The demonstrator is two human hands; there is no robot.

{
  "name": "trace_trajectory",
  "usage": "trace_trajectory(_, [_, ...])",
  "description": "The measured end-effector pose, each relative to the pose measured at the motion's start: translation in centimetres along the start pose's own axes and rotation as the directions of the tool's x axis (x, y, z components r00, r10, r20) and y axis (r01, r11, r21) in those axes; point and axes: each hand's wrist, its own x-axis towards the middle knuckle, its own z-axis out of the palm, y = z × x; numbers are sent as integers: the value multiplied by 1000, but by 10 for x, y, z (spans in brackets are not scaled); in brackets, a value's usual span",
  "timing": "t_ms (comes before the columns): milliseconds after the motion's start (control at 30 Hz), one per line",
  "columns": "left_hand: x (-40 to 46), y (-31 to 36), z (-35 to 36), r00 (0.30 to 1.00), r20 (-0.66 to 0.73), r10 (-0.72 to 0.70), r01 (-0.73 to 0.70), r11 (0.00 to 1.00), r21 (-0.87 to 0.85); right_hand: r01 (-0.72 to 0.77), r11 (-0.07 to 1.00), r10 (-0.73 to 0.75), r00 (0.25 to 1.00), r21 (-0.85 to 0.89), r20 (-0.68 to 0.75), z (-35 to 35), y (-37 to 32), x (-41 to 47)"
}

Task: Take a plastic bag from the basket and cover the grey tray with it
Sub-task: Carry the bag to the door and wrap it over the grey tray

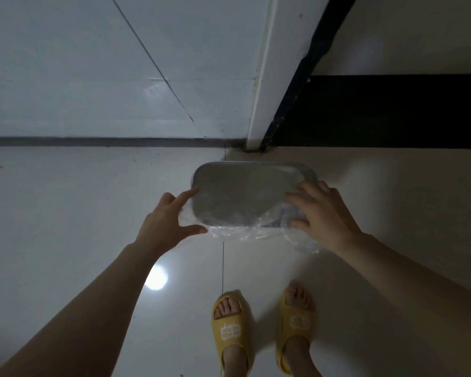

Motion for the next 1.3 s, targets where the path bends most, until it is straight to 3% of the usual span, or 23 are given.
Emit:
trace_trajectory(100, [-7,-6,-2,998,0,-65,65,998,8,-42,991,43,999,-123,10,-3,7,-9])
trace_trajectory(233, [-12,-4,-2,996,33,-79,78,997,21,-71,990,67,997,-121,-36,-6,11,-19])
trace_trajectory(400, [-22,3,-9,996,-30,82,-81,996,49,-72,997,72,997,2,9,-12,7,-27])
trace_trajectory(500, [-30,0,-19,973,-131,189,-172,976,136,-21,996,32,991,87,-132,-25,-1,-29])
trace_trajectory(567, [-33,0,-25,959,-123,256,-224,948,227,25,996,-7,980,89,-199,-32,-10,-23])
trace_trajectory(633, [-34,1,-27,960,-87,266,-233,932,276,81,994,-67,983,71,-174,-34,-20,-13])
trace_trajectory(767, [-30,5,-27,966,-76,249,-216,930,297,150,989,-150,989,12,15,-23,-33,8])
trace_trajectory(900, [-25,2,-27,971,-153,182,-150,968,203,248,969,-248,966,9,70,-16,-43,22])
trace_trajectory(1033, [-19,0,-33,952,-300,60,-101,987,-124,306,948,-307,952,90,-5,-17,-55,34])
trace_trajectory(1200, [8,3,-45,926,-355,-132,-4,933,-359,173,905,-76,964,388,-253,-27,-61,63])
trace_trajectory(1300, [34,4,-47,920,-344,-190,26,903,-429,129,883,30,944,451,-328,-31,-56,87])
